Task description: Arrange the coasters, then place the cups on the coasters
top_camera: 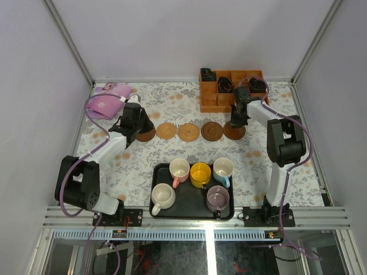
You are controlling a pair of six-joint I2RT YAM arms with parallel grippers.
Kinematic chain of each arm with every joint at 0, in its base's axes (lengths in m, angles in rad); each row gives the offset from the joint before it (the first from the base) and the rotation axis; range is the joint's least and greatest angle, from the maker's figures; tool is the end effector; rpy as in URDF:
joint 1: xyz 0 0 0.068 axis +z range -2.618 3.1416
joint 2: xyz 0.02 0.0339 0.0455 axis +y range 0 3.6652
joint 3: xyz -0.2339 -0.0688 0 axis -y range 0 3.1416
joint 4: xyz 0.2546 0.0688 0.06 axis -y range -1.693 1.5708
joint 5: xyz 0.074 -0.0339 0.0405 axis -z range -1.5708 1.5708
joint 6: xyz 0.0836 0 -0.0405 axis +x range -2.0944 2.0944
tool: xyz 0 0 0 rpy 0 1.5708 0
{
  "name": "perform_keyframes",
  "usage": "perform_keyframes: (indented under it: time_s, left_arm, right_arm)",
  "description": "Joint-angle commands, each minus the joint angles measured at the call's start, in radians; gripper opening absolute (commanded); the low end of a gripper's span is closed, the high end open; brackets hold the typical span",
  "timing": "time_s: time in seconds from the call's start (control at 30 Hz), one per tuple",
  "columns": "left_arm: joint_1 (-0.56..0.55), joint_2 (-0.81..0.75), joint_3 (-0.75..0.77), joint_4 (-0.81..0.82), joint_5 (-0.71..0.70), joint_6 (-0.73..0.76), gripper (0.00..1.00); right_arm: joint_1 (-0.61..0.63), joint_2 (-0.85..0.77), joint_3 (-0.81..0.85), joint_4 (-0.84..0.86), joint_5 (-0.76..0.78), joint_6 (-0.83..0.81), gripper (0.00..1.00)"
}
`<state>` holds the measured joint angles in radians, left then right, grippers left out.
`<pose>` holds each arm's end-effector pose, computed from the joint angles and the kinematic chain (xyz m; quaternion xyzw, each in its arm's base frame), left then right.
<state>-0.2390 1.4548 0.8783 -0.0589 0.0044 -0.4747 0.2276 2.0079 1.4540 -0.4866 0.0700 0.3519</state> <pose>0.3554 -0.0870 0.1638 -0.1040 0.8865 -0.1593 0.4217 0.4365 0.0951 0.1067 0.0691 0.9620 0.0425 0.2606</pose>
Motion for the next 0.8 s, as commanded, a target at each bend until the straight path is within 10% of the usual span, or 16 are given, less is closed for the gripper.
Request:
perform_keyframes:
  time_s: [0.0,0.77]
  left_arm:
    - [0.007,0.002,0.005,0.056,0.009,-0.002,0.07]
    - [0.009,0.017,0.008,0.053,0.008,-0.001,0.07]
  right_arm:
    - [-0.011,0.014,-0.003,0.014,0.011,0.016,0.00]
    - [-0.043,-0.013,-0.067,-0.020,0.097,0.053,0.00]
